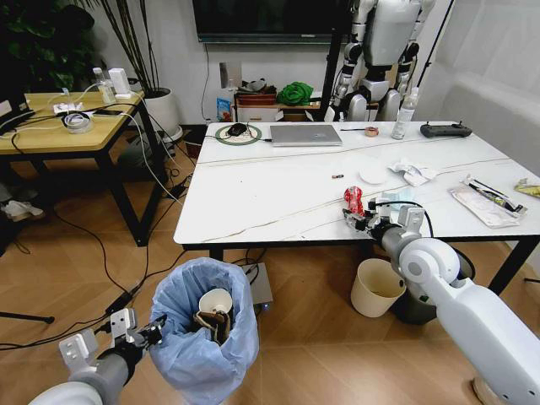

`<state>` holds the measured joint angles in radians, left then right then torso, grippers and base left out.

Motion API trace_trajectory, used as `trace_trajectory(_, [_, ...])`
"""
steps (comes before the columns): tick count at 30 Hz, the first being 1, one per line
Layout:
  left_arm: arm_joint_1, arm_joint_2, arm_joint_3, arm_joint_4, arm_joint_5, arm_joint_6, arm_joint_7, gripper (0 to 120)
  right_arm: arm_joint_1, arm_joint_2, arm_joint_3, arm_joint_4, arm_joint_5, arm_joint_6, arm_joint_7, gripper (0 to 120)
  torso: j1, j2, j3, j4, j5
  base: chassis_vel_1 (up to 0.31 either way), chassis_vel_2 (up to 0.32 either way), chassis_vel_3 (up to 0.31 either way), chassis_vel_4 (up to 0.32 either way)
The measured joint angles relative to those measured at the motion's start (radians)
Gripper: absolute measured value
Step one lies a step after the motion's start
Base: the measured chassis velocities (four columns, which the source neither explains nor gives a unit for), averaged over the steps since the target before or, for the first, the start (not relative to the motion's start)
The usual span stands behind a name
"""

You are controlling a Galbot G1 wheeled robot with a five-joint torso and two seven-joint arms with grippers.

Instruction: Pick up the trash bin and place the trash from the table into it.

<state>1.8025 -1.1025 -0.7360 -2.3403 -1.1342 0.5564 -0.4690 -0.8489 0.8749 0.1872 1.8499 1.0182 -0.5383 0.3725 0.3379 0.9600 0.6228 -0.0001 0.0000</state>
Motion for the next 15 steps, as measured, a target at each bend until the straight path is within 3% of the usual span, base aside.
trace_trajectory(8, [0.0,-0.001,0.003,-0.001,-0.001,0.0,0.0,0,-0.001,-0.002,-0.005,0.009,0.001,0.017,-0.03,48,0.0,0.0,0.0,-0.0001,0.0002,0.0,0.0,0.0,0.0])
trace_trajectory(15, [0.004,-0.003,0.002,-0.007,-0.009,-0.001,0.0,0,0.032,-0.003,-0.067,0.082,0.049,0.155,-0.171,48,0.0,0.0,0.0,0.0,-0.0001,0.0,0.0,0.0,0.0])
